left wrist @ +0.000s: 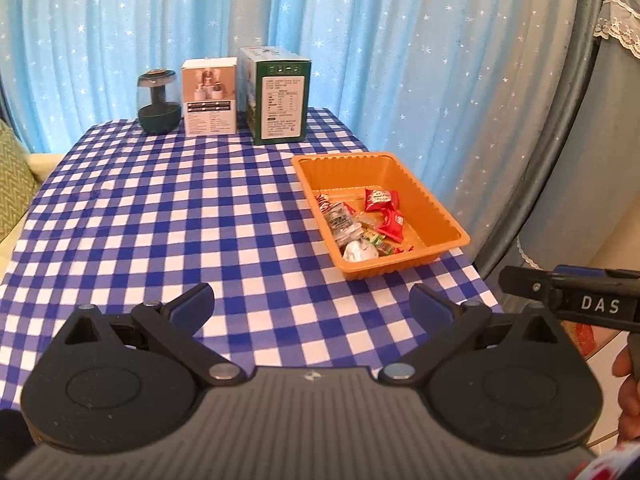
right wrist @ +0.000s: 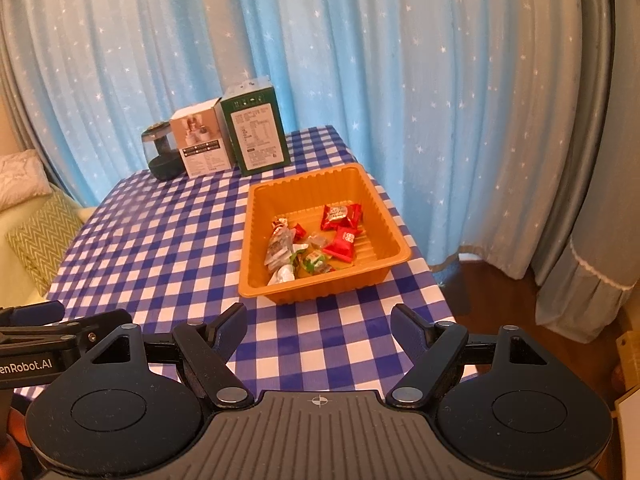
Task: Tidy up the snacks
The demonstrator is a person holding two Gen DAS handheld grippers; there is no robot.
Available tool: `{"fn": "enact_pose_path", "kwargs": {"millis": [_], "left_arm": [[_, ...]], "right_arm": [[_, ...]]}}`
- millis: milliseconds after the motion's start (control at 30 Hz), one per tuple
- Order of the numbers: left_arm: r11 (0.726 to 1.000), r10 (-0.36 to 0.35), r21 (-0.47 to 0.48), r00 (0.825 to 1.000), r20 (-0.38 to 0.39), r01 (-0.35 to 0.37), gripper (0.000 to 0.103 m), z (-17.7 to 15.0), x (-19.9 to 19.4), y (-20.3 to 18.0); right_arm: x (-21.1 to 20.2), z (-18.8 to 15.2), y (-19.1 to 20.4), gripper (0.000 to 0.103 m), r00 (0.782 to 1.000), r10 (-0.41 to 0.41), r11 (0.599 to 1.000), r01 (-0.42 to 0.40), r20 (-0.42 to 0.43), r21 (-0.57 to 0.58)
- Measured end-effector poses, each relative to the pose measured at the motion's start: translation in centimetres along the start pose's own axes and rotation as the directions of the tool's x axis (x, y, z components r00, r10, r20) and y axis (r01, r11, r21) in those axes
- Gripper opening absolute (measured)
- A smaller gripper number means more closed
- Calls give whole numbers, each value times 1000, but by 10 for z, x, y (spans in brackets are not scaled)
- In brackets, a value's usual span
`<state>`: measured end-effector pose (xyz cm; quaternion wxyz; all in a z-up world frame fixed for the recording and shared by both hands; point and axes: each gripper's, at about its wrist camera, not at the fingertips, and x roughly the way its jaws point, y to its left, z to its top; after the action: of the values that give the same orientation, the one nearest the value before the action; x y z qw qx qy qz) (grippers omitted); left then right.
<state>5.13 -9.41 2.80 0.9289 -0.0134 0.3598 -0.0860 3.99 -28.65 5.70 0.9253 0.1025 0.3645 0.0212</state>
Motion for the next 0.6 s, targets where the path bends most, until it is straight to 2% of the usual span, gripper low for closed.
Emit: {"fn": "enact_pose_path", "kwargs": {"millis": [433,600], "left_arm": [[999,46,-26,999,7,-46,103,-22,-39,12],[999,39,-26,999,5,-38,103,-27,-46,12]], "right_arm": [[-35,-19,23,78,1000,4,998,-3,24,-64],[-40,-23,29,78,1000,16,997,-14,25,-78]]}}
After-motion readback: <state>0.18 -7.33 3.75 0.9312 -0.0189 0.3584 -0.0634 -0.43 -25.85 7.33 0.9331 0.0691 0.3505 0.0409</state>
